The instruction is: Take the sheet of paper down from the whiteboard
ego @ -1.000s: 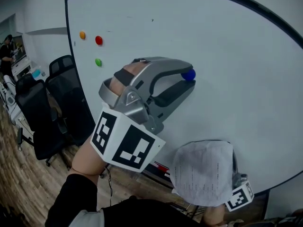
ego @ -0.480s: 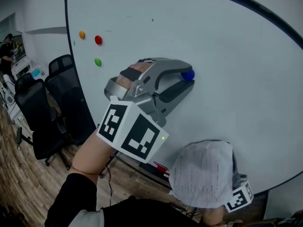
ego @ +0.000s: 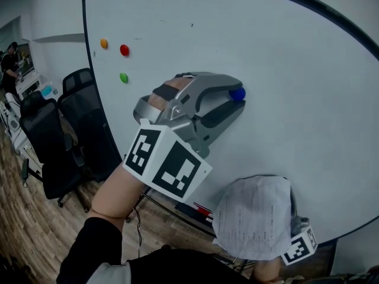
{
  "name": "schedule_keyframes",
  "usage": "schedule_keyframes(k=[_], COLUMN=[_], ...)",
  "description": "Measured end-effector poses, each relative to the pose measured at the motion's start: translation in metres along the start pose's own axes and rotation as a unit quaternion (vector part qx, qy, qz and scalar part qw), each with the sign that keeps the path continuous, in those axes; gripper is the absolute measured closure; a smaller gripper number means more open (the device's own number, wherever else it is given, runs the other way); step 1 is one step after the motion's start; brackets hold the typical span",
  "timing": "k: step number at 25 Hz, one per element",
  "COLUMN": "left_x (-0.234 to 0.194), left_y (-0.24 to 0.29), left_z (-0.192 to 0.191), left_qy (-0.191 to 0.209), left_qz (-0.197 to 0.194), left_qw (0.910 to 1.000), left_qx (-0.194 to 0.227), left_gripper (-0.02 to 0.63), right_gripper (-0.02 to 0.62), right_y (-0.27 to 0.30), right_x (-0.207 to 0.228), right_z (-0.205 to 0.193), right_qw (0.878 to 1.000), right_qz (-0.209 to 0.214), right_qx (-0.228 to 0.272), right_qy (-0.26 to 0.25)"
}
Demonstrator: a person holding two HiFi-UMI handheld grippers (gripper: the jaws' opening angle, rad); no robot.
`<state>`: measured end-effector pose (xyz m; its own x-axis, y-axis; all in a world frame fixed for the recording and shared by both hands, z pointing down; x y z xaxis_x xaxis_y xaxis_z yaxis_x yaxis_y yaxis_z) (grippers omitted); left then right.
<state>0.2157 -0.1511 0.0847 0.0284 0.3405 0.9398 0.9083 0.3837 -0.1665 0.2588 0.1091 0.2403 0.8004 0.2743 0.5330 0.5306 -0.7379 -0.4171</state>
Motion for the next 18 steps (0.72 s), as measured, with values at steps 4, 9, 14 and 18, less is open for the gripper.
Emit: schedule_keyframes(k=[4,9,14,18], left_x=[0.001,0.001,0.002,0.009], left_y=[0.001,-0.002,-0.013,-0.023], left_z=[-0.002,-0.005,0.0,-0.001], left_qy=[0.001,0.0,-0.008,-0.032], left_qz=[0.001,0.008,0.014,0.012], left_qw=[1.0,0.9999,0.9996,0.9986], left_qx=[0.003,0.01,0.024,0.039], left_gripper=[0.472,0.465,0.466,0.485], right_gripper=[0.571,0.571,0.571,0.571], right_y=[0.002,0.005,0.003,0.005], right_x=[0.002,0.003,0.002,0.0], right_z=[-0.001,-0.004,-0.003,-0.004], right_qw=[1.0,1.0,1.0,1.0], right_qz=[0.002,0.001,-0.001,-0.001], right_qx=[-0.003,-0.008,-0.009,-0.016], right_qy=[0.0,0.0,-0.003,-0.01])
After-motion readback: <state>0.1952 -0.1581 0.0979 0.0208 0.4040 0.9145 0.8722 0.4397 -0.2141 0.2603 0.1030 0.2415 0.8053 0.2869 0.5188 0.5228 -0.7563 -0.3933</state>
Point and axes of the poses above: the fingertips, and each gripper's own axes: y forward along the fingers, x to its right, z out of its top, the point moved 10 cm from there along -y, backward along the fingers, and after that the axes turned 7 degrees about y, right-handed, at the moved point
